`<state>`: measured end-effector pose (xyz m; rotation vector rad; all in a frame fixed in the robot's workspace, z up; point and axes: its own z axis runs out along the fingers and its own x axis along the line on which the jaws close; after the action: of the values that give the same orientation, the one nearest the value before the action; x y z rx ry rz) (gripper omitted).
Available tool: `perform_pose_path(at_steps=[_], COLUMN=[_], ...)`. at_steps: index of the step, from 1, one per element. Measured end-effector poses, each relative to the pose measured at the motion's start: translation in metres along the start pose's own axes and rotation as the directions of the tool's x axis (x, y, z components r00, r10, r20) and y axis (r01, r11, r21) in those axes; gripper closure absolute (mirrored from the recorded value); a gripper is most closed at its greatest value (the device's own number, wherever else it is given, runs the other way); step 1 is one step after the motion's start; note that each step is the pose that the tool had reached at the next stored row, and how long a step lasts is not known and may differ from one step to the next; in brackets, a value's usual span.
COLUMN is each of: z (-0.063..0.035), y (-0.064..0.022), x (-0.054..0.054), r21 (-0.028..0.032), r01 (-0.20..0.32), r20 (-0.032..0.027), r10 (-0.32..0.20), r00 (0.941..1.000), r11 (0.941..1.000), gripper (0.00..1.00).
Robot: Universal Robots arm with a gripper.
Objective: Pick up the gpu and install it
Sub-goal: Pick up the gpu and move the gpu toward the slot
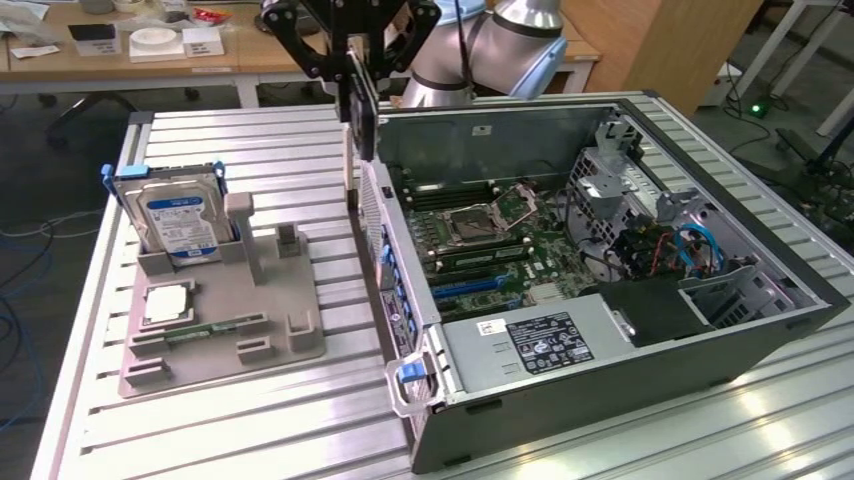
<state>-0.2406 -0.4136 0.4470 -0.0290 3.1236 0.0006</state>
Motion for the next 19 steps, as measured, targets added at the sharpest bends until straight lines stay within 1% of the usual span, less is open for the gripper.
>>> perform_pose_path(at_steps=[12, 19], z=[0.0003, 0.0005], y=[-0.0003, -0.0005], x=[-0.016, -0.027], r21=[0.0, 0.0], r01=[0.0, 0.0], r20=[0.0, 0.0], r10=[0.0, 0.0], r00=[1.0, 1.0], r11=[1.0, 1.0], gripper=[0.72, 0.72])
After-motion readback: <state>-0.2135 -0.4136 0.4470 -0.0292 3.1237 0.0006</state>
